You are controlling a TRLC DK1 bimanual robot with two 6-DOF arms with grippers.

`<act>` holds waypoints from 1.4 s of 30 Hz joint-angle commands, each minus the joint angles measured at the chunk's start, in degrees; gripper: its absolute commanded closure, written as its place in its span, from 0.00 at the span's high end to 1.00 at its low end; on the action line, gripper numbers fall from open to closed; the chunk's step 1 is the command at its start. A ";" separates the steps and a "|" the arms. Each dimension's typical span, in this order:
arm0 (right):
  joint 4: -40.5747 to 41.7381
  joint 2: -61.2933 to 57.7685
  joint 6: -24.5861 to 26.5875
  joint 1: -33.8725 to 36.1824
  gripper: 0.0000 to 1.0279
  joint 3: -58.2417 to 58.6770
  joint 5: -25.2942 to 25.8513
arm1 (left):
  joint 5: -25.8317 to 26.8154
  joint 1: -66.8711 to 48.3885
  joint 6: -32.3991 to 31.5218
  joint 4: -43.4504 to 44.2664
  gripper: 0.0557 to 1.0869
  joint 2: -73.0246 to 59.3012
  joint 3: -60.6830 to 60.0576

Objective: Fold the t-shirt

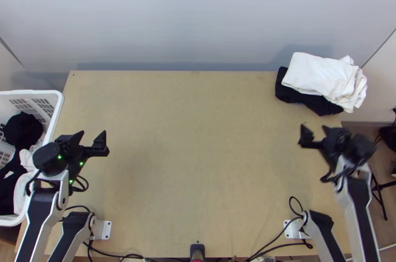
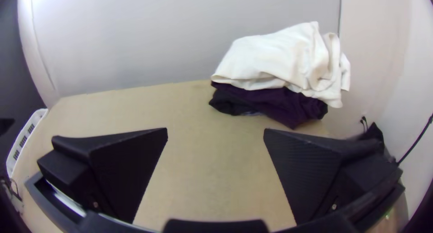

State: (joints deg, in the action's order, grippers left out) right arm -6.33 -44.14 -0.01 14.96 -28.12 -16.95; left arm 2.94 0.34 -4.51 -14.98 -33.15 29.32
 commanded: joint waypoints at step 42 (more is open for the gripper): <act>-2.73 44.23 2.74 -17.69 0.96 24.78 10.09 | -0.74 -0.60 1.17 14.63 0.96 33.15 -29.15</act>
State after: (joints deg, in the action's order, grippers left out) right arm -8.64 -0.36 2.42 -3.38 -3.36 -6.83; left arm 2.04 0.03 -3.18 0.64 -0.89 0.58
